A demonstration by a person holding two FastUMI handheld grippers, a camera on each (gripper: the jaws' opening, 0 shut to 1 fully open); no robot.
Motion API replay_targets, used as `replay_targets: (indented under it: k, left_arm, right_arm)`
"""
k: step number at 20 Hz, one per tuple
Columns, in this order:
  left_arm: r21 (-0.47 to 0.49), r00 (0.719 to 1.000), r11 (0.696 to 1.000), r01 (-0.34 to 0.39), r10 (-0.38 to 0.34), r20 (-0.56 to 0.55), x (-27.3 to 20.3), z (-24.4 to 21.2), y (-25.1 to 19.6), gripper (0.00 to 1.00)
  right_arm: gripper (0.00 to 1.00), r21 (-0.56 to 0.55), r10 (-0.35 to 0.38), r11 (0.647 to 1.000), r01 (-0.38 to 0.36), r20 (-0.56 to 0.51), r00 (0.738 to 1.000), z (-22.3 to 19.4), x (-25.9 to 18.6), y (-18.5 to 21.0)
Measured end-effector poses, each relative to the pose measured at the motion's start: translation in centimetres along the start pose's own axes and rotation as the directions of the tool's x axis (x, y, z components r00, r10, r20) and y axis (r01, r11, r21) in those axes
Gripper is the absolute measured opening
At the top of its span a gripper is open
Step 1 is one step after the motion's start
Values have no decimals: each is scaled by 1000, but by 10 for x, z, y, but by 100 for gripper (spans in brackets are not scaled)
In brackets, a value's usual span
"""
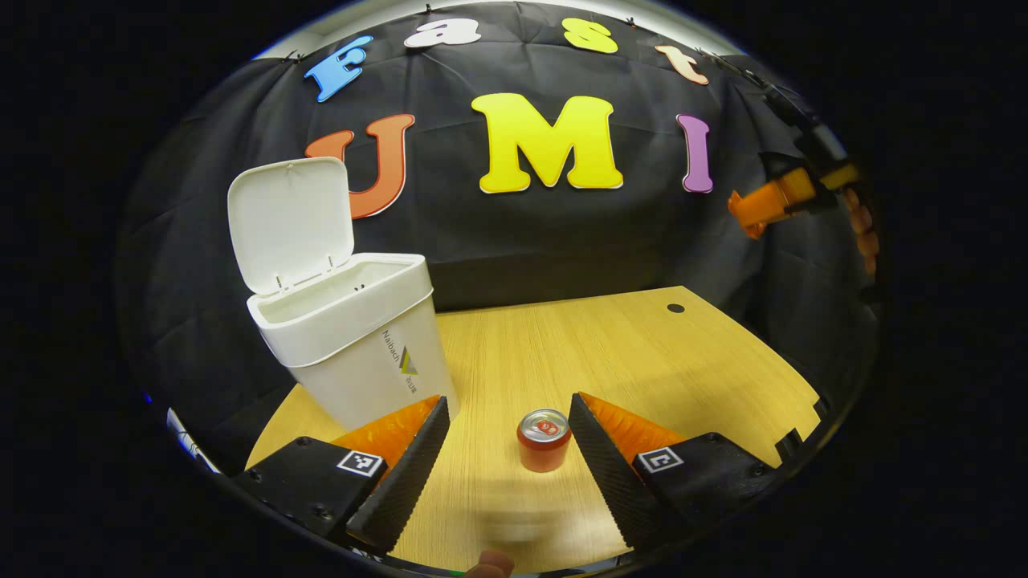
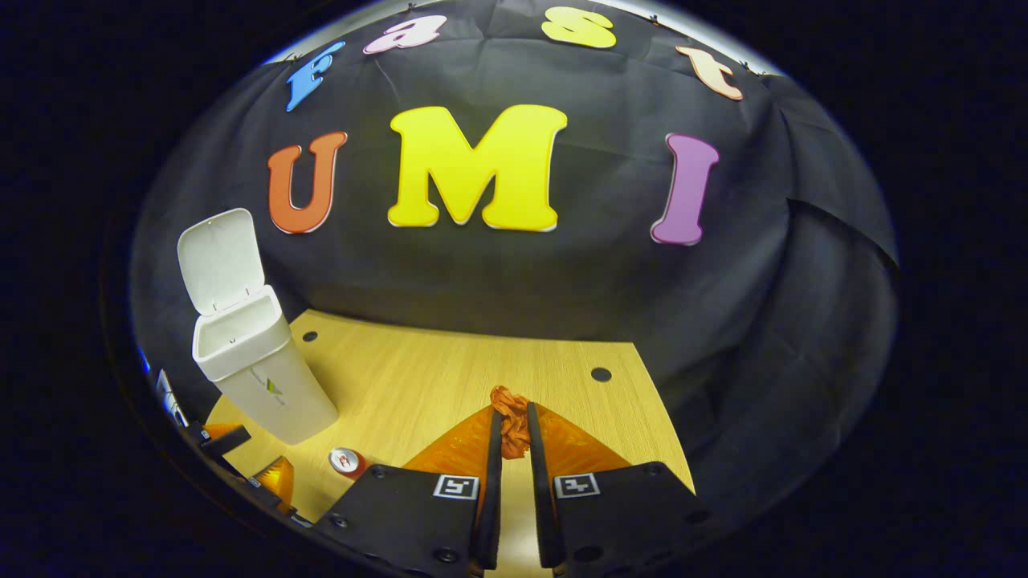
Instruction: Press the lid of the desktop garbage bin to open it, pick up the crumpled paper on the desktop and throw it into the bin, then pick up the pop can on the desktop and drop it into the bin, and finally close the garbage bin lid.
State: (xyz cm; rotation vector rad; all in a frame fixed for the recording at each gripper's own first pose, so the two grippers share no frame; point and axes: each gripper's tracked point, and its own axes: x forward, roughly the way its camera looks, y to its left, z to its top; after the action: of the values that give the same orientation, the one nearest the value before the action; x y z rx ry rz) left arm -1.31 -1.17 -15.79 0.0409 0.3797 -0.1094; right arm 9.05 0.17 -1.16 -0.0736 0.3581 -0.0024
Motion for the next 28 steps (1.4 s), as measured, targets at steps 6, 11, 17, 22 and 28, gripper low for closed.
replay_targets:
  k: [6,11,17,22,28]
  left_arm:
    - [-30,999,998,-47,46,-21,-7,-15,49,99]
    - [-52,996,995,-90,89,-31,-14,-29,90,99]
    - [-41,994,994,-105,104,-26,-18,-44,121,99]
    - [-54,994,993,-101,98,-51,-19,-67,133,99]
    - [-55,991,991,-120,116,-67,-28,-78,144,99]
  right_arm:
    - [19,-81,115,991,-104,143,983,64,8,93]
    - [19,-136,276,957,-255,162,947,80,16,203]
    - [19,-143,427,901,-409,130,895,70,26,323]
    - [19,-164,499,861,-482,84,863,49,42,392]
    - [20,-123,507,856,-501,19,862,29,59,423]
